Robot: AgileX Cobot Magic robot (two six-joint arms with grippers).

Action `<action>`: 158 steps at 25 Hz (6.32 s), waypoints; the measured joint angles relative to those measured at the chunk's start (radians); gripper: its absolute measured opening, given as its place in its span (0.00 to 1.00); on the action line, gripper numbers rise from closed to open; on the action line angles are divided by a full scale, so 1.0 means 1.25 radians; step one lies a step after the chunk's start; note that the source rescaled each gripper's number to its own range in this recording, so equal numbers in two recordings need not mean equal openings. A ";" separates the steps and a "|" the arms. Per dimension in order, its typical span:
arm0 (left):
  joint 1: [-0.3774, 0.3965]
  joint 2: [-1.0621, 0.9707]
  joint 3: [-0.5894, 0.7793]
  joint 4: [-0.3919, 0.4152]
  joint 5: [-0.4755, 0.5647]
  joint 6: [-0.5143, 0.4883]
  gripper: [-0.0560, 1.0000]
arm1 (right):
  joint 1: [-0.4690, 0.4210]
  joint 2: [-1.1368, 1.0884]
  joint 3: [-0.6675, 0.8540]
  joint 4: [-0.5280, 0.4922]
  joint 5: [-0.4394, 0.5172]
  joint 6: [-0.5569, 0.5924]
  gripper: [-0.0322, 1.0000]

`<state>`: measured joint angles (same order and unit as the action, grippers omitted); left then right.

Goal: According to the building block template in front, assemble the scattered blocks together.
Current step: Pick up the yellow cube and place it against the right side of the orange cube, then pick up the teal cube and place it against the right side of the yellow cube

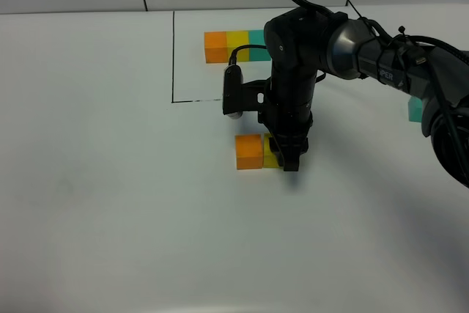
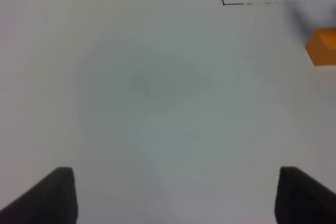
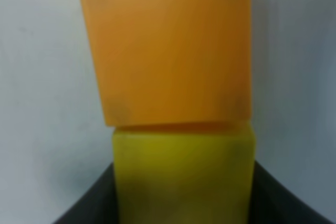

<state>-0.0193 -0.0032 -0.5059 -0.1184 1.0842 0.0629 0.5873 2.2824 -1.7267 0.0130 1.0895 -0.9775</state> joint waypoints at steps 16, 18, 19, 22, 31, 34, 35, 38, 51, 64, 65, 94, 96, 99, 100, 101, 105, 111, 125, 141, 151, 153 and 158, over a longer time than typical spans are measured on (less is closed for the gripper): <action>0.000 0.000 0.000 0.000 0.000 0.000 0.98 | 0.019 0.000 0.001 -0.016 -0.012 0.009 0.05; 0.000 0.000 0.000 0.000 0.000 0.000 0.98 | 0.020 0.000 0.001 -0.015 -0.012 0.009 0.05; 0.000 0.000 0.000 0.000 0.000 0.000 0.98 | 0.020 0.000 0.001 -0.015 -0.012 0.009 0.05; 0.000 0.000 0.000 0.000 0.000 0.000 0.98 | 0.020 0.000 0.001 -0.015 -0.012 0.008 0.05; 0.000 0.000 0.000 0.000 0.000 0.000 0.98 | 0.020 0.000 0.001 -0.010 -0.013 0.008 0.06; 0.000 0.000 0.000 0.000 0.000 0.000 0.98 | 0.021 0.014 0.007 0.005 -0.035 0.016 0.28; 0.000 0.000 0.000 0.000 0.000 0.000 0.98 | 0.021 0.013 0.009 0.010 -0.039 0.019 0.40; 0.000 0.000 0.000 0.000 0.000 0.000 0.98 | 0.018 -0.003 0.009 0.007 -0.044 0.044 0.72; 0.000 0.000 0.000 0.000 0.000 0.000 0.98 | -0.179 -0.216 0.153 -0.113 -0.125 0.494 0.93; 0.000 0.000 0.000 0.000 0.000 0.000 0.98 | -0.444 -0.312 0.350 -0.167 -0.359 0.955 0.87; 0.000 0.000 0.000 0.000 0.000 0.000 0.98 | -0.444 -0.311 0.350 -0.165 -0.366 0.955 0.86; 0.000 0.000 0.000 0.000 0.000 0.000 0.98 | -0.438 -0.167 0.253 -0.104 -0.242 0.801 0.05; 0.000 0.000 0.000 0.000 0.000 0.000 0.98 | -0.426 -0.180 0.253 -0.159 -0.195 0.755 0.05; 0.000 0.000 0.000 0.000 0.000 0.000 0.98 | -0.396 -0.220 0.260 -0.189 -0.140 0.636 0.05; 0.000 0.000 0.000 0.000 0.000 0.000 0.98 | -0.382 -0.241 0.273 -0.182 -0.134 0.574 0.05; 0.000 0.000 0.000 0.000 0.000 0.000 0.98 | -0.365 -0.261 0.292 -0.161 -0.135 0.500 0.05; 0.000 0.000 0.000 0.000 0.000 0.000 0.98 | -0.296 -0.349 0.404 -0.017 -0.175 0.152 0.05; 0.000 0.000 0.000 0.000 0.000 0.000 0.98 | -0.212 -0.367 0.451 0.051 -0.180 -0.081 0.05; 0.000 0.000 0.000 0.000 0.000 0.000 0.98 | -0.139 -0.201 0.259 -0.006 -0.109 -0.048 0.05; 0.000 0.000 0.000 0.000 0.000 0.000 0.98 | -0.099 -0.151 0.216 0.024 -0.149 -0.026 0.05; 0.000 0.000 0.000 0.000 0.000 0.000 0.98 | -0.077 -0.138 0.213 0.035 -0.162 -0.024 0.05; 0.000 0.000 0.000 0.000 0.000 0.000 0.98 | -0.077 -0.135 0.210 0.035 -0.161 -0.024 0.05; 0.000 0.000 0.000 0.000 0.000 0.000 0.98 | -0.066 -0.134 0.208 0.031 -0.164 -0.026 0.05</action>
<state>-0.0193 -0.0032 -0.5059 -0.1184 1.0842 0.0629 0.5042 2.1148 -1.4673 0.0519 0.8845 -1.0098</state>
